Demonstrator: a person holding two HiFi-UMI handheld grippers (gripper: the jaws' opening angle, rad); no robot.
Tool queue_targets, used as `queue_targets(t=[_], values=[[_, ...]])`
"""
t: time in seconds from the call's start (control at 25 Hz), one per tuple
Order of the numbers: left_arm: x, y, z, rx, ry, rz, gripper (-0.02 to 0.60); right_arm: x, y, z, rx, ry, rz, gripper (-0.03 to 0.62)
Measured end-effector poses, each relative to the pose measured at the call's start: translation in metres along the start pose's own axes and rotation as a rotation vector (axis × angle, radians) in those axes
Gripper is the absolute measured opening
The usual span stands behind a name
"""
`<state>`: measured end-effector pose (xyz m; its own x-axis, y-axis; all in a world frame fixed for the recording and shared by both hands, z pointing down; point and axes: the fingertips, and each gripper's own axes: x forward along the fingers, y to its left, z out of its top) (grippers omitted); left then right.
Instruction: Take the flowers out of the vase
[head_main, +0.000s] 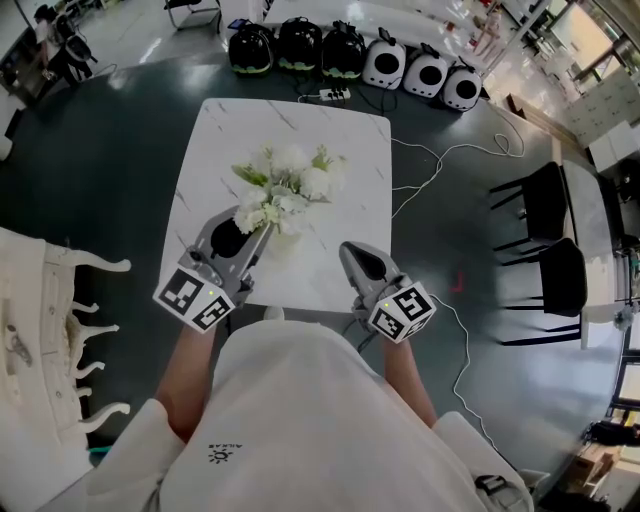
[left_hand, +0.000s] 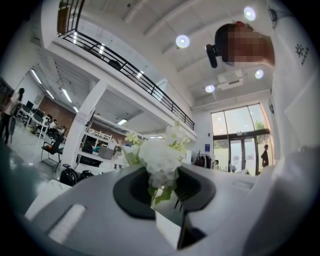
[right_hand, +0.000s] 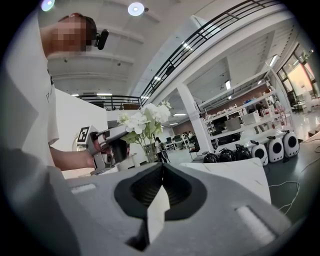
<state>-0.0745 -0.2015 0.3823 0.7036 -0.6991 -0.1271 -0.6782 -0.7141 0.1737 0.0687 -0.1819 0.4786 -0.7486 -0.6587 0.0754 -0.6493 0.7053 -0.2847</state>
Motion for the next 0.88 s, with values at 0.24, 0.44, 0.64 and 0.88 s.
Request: queue_targets(t=[0.24, 0.44, 0.64, 0.88], values=[[-0.002, -0.002, 0.017, 0.014, -0.020, 0.006, 0.071, 0.002, 0.002, 0.000, 0.002, 0.001, 0.010, 0.000], [-0.001, -0.003, 0.027, 0.017, -0.027, 0.007, 0.070, 0.004, 0.001, 0.003, 0.002, 0.002, 0.014, 0.000], [-0.003, -0.003, 0.036, 0.016, -0.040, 0.008, 0.071, 0.005, 0.002, 0.003, 0.004, 0.001, 0.016, 0.000], [-0.006, -0.004, 0.043, 0.019, -0.045, 0.003, 0.071, 0.009, 0.005, 0.003, 0.004, 0.005, 0.022, 0.000]])
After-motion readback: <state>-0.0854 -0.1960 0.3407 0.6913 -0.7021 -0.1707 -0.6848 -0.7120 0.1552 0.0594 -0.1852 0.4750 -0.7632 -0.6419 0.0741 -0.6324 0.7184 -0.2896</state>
